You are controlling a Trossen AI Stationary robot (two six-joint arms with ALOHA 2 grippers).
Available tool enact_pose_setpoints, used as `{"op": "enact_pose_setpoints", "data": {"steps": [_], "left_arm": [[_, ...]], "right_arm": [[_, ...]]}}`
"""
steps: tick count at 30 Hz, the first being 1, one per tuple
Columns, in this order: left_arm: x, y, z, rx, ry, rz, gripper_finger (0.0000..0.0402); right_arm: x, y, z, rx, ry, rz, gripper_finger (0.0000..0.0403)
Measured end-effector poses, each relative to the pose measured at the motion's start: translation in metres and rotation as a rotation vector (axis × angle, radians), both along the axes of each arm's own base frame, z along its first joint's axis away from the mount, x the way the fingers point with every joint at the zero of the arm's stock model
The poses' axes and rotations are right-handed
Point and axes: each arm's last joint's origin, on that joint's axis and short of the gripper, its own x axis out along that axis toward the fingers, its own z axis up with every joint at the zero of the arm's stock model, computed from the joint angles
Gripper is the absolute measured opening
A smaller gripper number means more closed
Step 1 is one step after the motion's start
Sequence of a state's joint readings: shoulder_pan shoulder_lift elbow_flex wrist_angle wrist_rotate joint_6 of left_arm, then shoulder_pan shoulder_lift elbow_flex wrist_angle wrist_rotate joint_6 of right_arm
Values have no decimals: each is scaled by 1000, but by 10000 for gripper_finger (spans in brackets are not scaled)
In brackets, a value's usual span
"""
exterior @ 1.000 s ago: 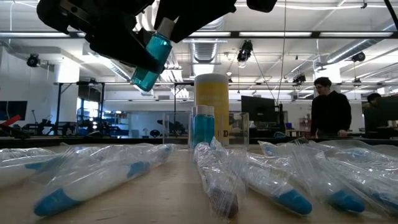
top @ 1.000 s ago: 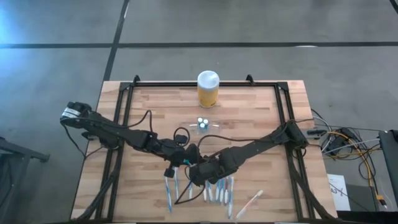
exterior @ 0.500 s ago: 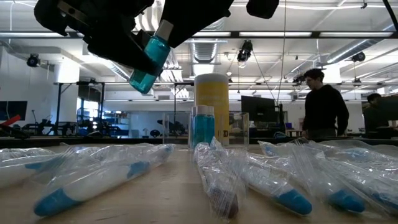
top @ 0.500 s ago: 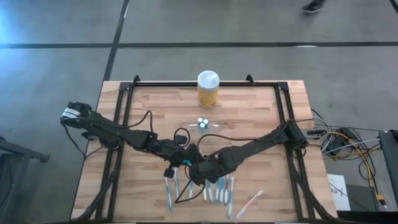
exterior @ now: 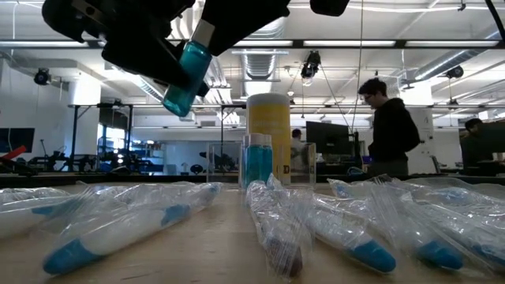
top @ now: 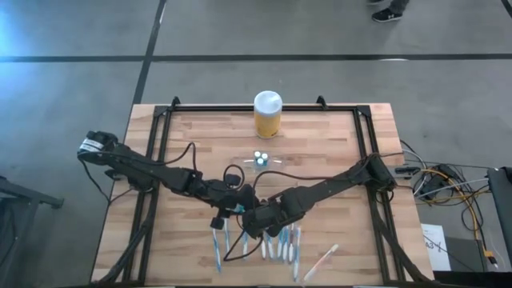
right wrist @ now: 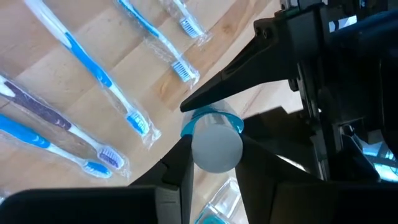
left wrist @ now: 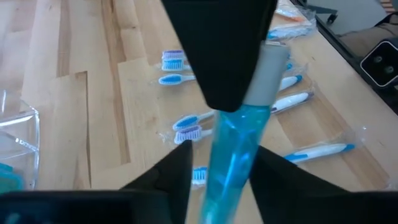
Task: Pick & Place toothbrushing station
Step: Put the blue mouthwash into the middle of the transparent organizer
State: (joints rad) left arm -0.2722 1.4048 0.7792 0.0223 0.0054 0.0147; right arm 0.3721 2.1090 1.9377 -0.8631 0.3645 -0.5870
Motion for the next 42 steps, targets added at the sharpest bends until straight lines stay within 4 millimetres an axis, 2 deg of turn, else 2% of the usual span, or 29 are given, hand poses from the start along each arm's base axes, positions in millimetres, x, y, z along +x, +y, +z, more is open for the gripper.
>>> {"op": "enact_pose_setpoints", "data": {"steps": [9,15,19,22,24,27,29,33,36,39,42], "left_arm": [[-8,3,10,12,-6,19,247],[-29,10,25,24,35,47,268],[-50,18,34,75,15,132,265],[-67,24,27,37,-27,202,260],[-76,27,15,-12,-48,240,257],[-88,31,-7,-81,-70,302,253],[-95,32,-21,-93,-63,290,251],[-103,33,-34,-134,-53,283,244],[-105,32,-33,-136,-68,279,226],[-107,32,-29,-130,-106,297,183],[-109,34,-24,-127,-140,327,123]], "right_arm": [[-4,1,2,27,8,-40,82],[-11,1,3,25,54,-57,65],[-21,-4,14,30,76,-91,34],[-29,-12,27,61,75,-162,11],[-33,-21,29,98,88,-261,8],[-33,-37,22,139,101,-403,7],[-32,-44,15,155,125,-425,7],[-24,-43,0,302,165,-302,8],[-14,-39,-14,388,132,-147,8],[-7,-35,-21,381,60,49,11],[-6,-28,-25,342,29,223,29]]}}
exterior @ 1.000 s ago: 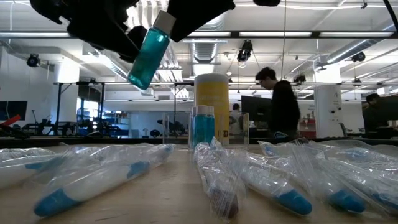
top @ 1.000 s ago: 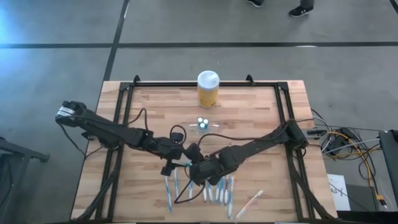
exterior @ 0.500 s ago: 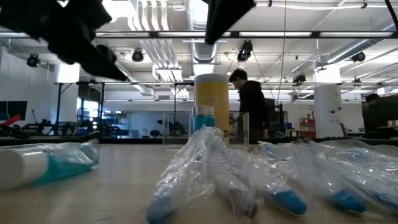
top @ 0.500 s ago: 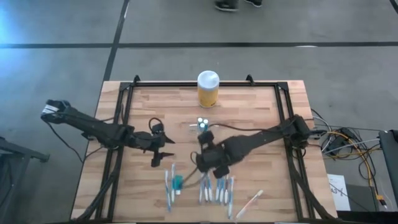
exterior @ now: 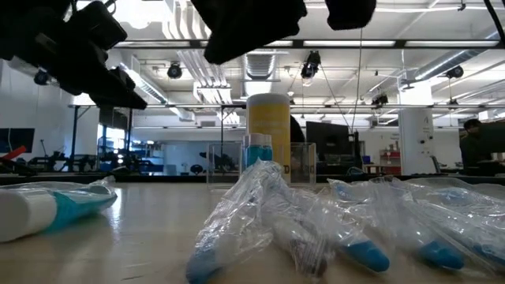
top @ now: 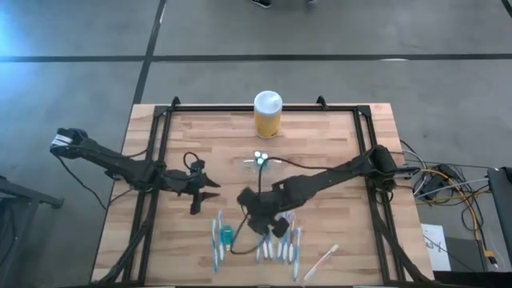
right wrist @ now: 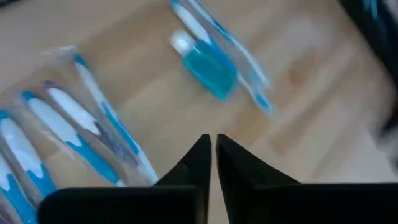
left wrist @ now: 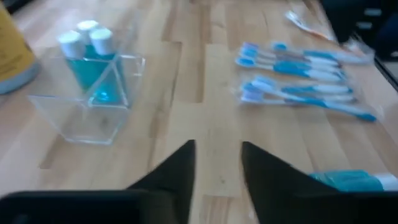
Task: Pick & Place toothbrushing station
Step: Put the blue mouthwash into the middle of the transparent organizer
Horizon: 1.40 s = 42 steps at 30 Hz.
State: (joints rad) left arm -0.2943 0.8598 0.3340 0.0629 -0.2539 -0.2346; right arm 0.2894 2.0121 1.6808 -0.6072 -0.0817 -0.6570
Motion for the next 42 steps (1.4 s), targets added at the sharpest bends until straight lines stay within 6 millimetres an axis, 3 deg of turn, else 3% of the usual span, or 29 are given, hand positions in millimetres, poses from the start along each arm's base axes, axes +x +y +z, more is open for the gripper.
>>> {"op": "enact_pose_setpoints", "data": {"steps": [7,15,23,32,38,42], "left_arm": [[-4,0,10,-66,-95,44,9],[-10,3,22,-122,-327,93,5],[-21,7,30,-149,-414,110,10],[-23,8,18,-209,-381,129,9],[-25,9,6,-237,-351,141,14],[-26,9,4,-246,-343,145,9]], "right_arm": [[5,0,-5,-16,-100,101,107],[22,5,-32,-9,-134,205,177],[53,8,-66,-130,-50,372,190],[84,16,-71,-222,-48,520,190],[92,17,-83,-271,-49,592,190],[95,18,-80,-281,-74,625,197]]}}
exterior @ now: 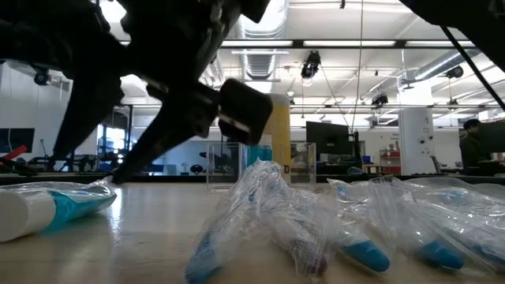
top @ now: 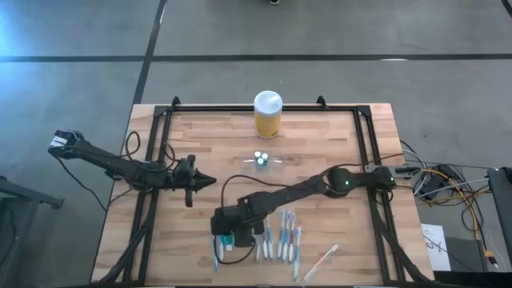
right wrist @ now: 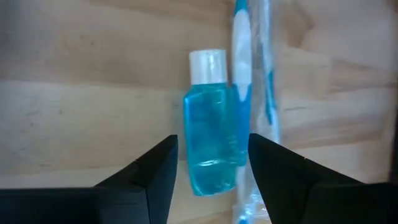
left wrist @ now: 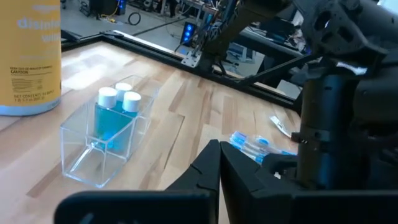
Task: Pick & Place toothbrushing station
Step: Put the blue mouthwash into the middle of the transparent organizer
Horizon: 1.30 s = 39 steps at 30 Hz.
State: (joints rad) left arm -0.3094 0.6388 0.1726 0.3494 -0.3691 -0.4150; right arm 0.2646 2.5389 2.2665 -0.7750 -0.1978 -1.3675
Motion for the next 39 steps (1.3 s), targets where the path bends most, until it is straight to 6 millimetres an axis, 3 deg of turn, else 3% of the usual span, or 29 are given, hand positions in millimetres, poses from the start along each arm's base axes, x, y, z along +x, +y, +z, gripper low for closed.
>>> {"op": "enact_pose_setpoints", "data": {"steps": [9,17,27,33,39], "left_arm": [[0,0,0,-6,-2,0,12],[0,0,0,-16,-3,2,14],[0,0,0,-14,-2,1,14],[0,0,0,-14,-2,-9,14],[0,-1,0,-10,-1,-17,14]], "right_arm": [[2,-1,-2,20,-33,58,243],[8,-15,-8,129,-31,35,251],[15,-38,-40,179,56,-23,250],[10,-46,-44,202,148,-31,219],[1,-49,-47,189,246,-45,141]]}}
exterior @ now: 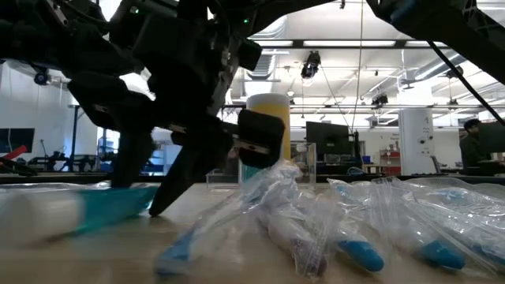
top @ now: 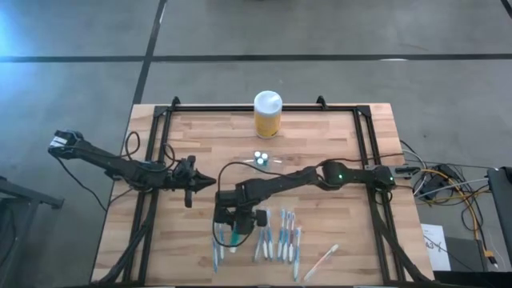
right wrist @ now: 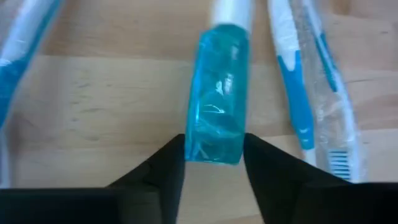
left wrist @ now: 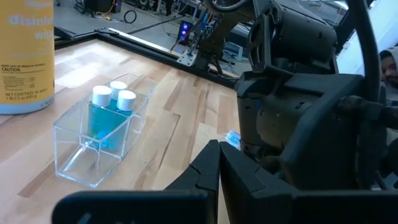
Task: Pick & Place toothbrushing station
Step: Put the blue mouthwash into the middle of the transparent organizer
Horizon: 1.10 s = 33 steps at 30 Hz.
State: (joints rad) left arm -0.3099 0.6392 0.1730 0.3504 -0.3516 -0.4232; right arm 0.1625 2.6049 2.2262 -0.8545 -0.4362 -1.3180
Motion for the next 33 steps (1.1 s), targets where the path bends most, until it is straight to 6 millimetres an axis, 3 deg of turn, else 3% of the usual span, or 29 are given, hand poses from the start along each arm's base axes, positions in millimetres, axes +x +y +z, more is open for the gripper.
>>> {"op": "enact_pose_setpoints", "data": {"steps": [6,21,33], "left_arm": [[0,0,0,-1,1,-13,14],[0,-1,-1,28,10,-28,14],[0,-1,-1,60,16,-37,14]], "right_arm": [[-2,-7,6,9,80,-95,78],[-3,-45,25,133,262,-323,73],[-25,-81,105,332,281,-446,70]]}}
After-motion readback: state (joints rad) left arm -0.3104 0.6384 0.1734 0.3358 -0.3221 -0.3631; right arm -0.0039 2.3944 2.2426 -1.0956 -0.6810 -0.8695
